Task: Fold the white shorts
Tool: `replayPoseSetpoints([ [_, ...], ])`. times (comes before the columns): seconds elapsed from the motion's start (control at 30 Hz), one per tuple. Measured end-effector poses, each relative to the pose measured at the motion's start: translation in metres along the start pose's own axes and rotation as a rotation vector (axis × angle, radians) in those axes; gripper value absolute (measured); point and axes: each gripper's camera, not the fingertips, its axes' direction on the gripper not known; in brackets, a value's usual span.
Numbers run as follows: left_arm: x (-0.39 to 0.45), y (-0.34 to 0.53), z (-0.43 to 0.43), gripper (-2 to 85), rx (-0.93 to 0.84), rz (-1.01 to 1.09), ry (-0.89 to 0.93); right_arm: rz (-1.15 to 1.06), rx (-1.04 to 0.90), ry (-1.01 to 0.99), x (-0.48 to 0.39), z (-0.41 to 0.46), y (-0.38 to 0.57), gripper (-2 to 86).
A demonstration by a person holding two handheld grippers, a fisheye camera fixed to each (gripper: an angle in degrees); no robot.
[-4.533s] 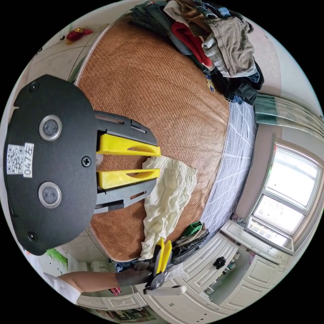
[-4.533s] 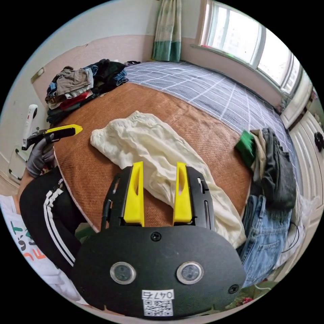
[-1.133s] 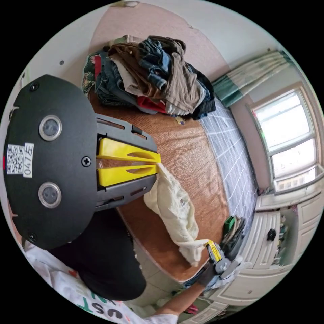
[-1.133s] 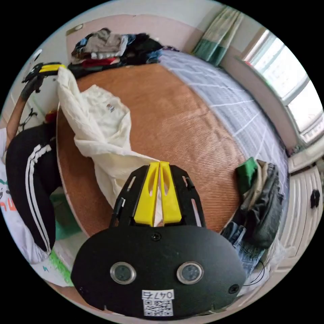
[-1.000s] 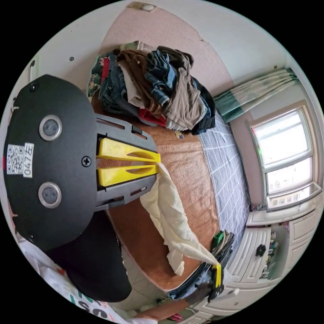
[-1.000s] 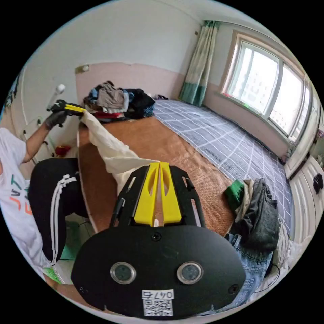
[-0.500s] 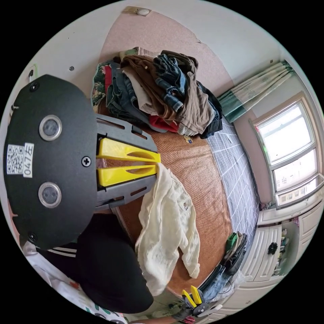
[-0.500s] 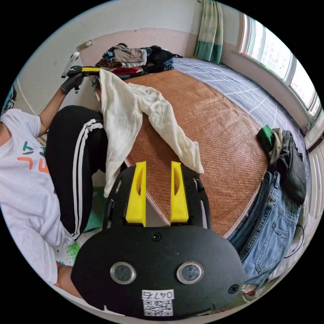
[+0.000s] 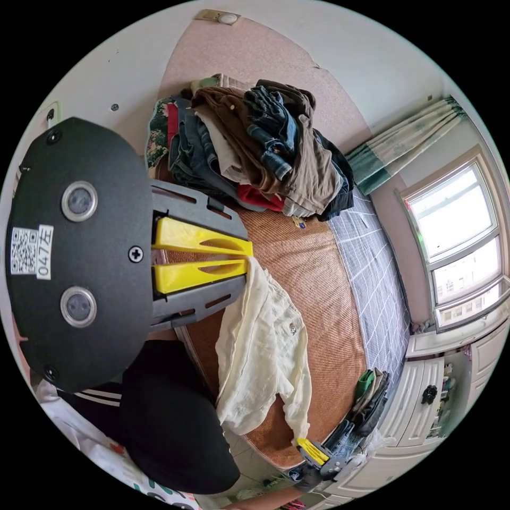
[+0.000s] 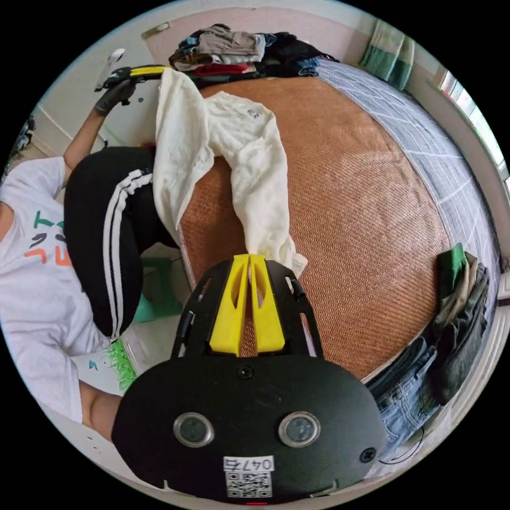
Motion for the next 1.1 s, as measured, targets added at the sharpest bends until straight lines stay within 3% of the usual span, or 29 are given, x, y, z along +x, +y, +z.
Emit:
replayPoseSetpoints([
  [0.07,0.000,0.004,0.013,-0.6,-0.004,-0.013,-0.001,0.042,0.203,-0.078,0.026,-0.032,0.007,-0.3],
  [0.13,0.008,0.003,0.032,-0.6,-0.009,-0.014,-0.001,0.347,0.433,-0.063,0.097,-0.059,0.027,0.4],
  [0.17,0.012,0.002,0.037,-0.6,-0.010,-0.011,0.001,0.428,0.450,-0.037,0.115,-0.059,0.032,0.8],
  [0.23,0.034,-0.001,0.053,-0.6,-0.015,0.011,-0.008,0.680,0.220,0.283,0.160,-0.034,0.038,6.8],
  [0.27,0.041,-0.001,0.056,-0.6,-0.018,0.019,-0.017,0.704,0.154,0.337,0.162,-0.026,0.036,8.9],
  [0.3,0.053,0.000,0.062,-0.6,-0.025,0.037,-0.040,0.679,0.122,0.371,0.150,-0.013,0.033,13.0],
  [0.37,0.067,0.003,0.073,-0.6,-0.040,0.053,-0.059,0.527,0.210,0.295,0.103,0.005,0.026,11.5],
  [0.43,0.074,0.007,0.086,-0.6,-0.043,0.037,-0.043,0.265,0.230,0.025,0.024,0.051,0.015,8.6],
  [0.53,0.074,0.005,0.097,-0.6,-0.018,-0.017,0.013,0.145,0.179,-0.200,-0.061,0.121,0.019,7.8],
  [0.63,0.083,-0.004,0.102,-0.6,0.010,-0.038,0.040,0.208,0.138,-0.170,-0.109,0.172,0.044,7.3],
  [0.87,0.144,-0.030,0.129,-0.6,0.000,0.004,0.035,0.489,0.039,-0.027,-0.114,0.258,0.091,7.4],
  [0.97,0.179,-0.031,0.144,-0.6,-0.040,0.055,0.083,0.495,0.242,-0.182,-0.104,0.261,0.101,1.3],
  [1.1,0.246,-0.015,0.154,-0.5,-0.114,0.271,0.231,0.442,0.238,-0.378,-0.103,0.225,0.104,-0.5],
])
